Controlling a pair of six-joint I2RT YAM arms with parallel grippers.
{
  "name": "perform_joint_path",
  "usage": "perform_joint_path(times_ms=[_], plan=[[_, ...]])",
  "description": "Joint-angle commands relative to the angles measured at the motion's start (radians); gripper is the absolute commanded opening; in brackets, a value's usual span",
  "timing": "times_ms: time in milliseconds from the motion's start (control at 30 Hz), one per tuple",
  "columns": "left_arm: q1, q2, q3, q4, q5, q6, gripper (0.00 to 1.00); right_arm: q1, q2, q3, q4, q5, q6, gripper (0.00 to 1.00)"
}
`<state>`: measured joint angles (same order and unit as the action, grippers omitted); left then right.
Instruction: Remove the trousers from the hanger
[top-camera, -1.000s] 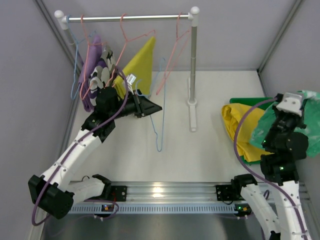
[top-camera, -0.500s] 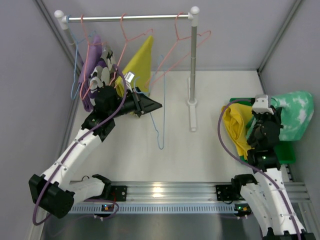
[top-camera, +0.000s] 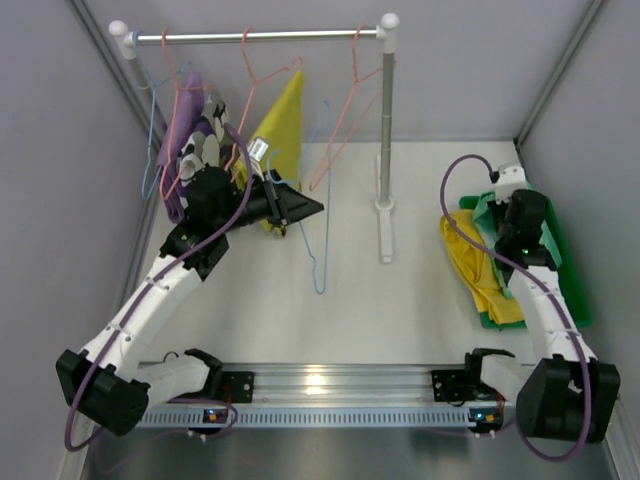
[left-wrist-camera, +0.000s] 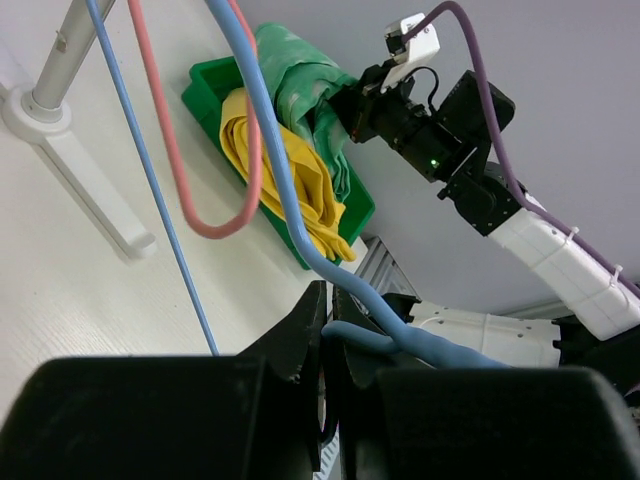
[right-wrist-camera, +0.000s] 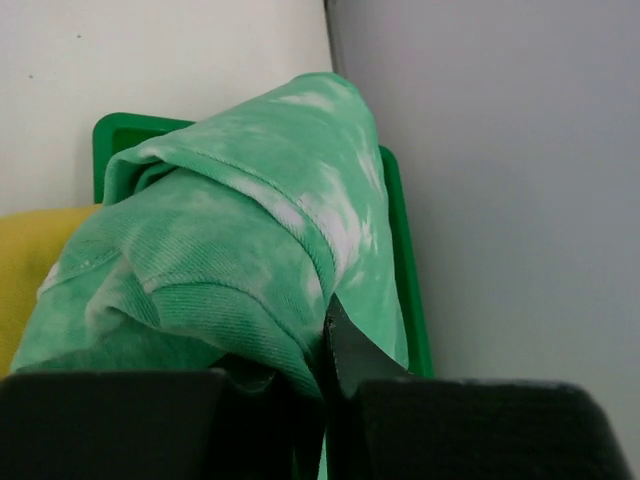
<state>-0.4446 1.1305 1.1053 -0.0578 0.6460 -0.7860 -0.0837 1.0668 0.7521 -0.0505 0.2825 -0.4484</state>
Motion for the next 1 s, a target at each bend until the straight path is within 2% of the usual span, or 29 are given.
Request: perform_joint_path(times_ms=[0, 67, 167, 200, 300, 400, 500, 533, 600, 633, 667, 700, 733, 767, 800, 833, 867, 900, 967], plan=[[0.007, -0.015, 0.036, 0.023, 0.021, 0.033, 0.0, -0.068, -0.045, 0.05, -0.221, -0.143, 0.074, 0.0], [0.006, -0.02, 0.036, 0.021, 0.024, 0.037, 0.0, -0.088, -0.102, 0.047, -0.325, -0.222, 0.056, 0.03], [0.006, -0.031, 0.033, 0.013, 0.033, 0.051, 0.0, -0.12, -0.204, 0.058, -0.432, -0.327, 0.034, 0.29], [0.006, -0.035, 0.031, 0.012, 0.037, 0.06, 0.0, -0.12, -0.232, 0.062, -0.448, -0.338, 0.03, 0.49], [0.006, -0.049, 0.027, -0.017, 0.032, 0.085, 0.0, -0.12, -0.326, 0.123, -0.514, -0.387, 0.019, 0.72], [0.007, -0.077, 0.005, -0.054, 0.021, 0.114, 0.0, -0.12, -0.386, 0.222, -0.575, -0.468, 0.04, 0.85], [0.006, -0.104, -0.019, -0.082, -0.005, 0.128, 0.0, -0.12, -0.444, 0.32, -0.594, -0.644, 0.114, 0.97], [0.006, -0.109, -0.021, -0.094, -0.012, 0.131, 0.0, -0.12, -0.447, 0.348, -0.604, -0.795, 0.167, 1.0], [0.007, -0.109, -0.007, -0.108, -0.058, 0.099, 0.0, -0.12, -0.435, 0.433, -0.612, -0.972, 0.241, 0.99], [0.007, -0.103, 0.004, -0.114, -0.069, 0.088, 0.0, -0.12, -0.414, 0.453, -0.591, -1.153, 0.331, 1.0], [0.006, -0.086, 0.031, -0.117, -0.086, 0.08, 0.0, -0.119, -0.403, 0.469, -0.554, -1.236, 0.4, 0.97], [0.006, -0.078, 0.045, -0.122, -0.104, 0.049, 0.0, -0.114, -0.395, 0.461, -0.489, -1.297, 0.487, 0.85], [0.006, -0.068, 0.062, -0.128, -0.117, 0.031, 0.0, -0.105, -0.389, 0.448, -0.322, -1.336, 0.592, 0.81], [0.007, -0.042, 0.098, -0.137, -0.121, 0.015, 0.0, -0.091, -0.381, 0.434, -0.263, -1.332, 0.738, 0.76], [0.006, -0.026, 0.117, -0.145, -0.134, -0.019, 0.0, -0.038, -0.369, 0.438, -0.24, -1.323, 0.769, 0.73], [0.0, -0.015, 0.135, -0.155, -0.156, -0.039, 0.0, 0.005, -0.334, 0.447, -0.267, -1.274, 0.763, 0.71], [-0.003, 0.003, 0.16, -0.172, -0.181, -0.054, 0.0, 0.159, -0.311, 0.482, -0.319, -1.216, 0.726, 0.69], [-0.008, 0.012, 0.172, -0.186, -0.222, -0.067, 0.0, 0.256, -0.288, 0.507, -0.378, -1.154, 0.677, 0.65], [-0.02, 0.035, 0.205, -0.218, -0.252, -0.071, 0.0, 0.451, -0.217, 0.556, -0.48, -0.929, 0.573, 0.63]])
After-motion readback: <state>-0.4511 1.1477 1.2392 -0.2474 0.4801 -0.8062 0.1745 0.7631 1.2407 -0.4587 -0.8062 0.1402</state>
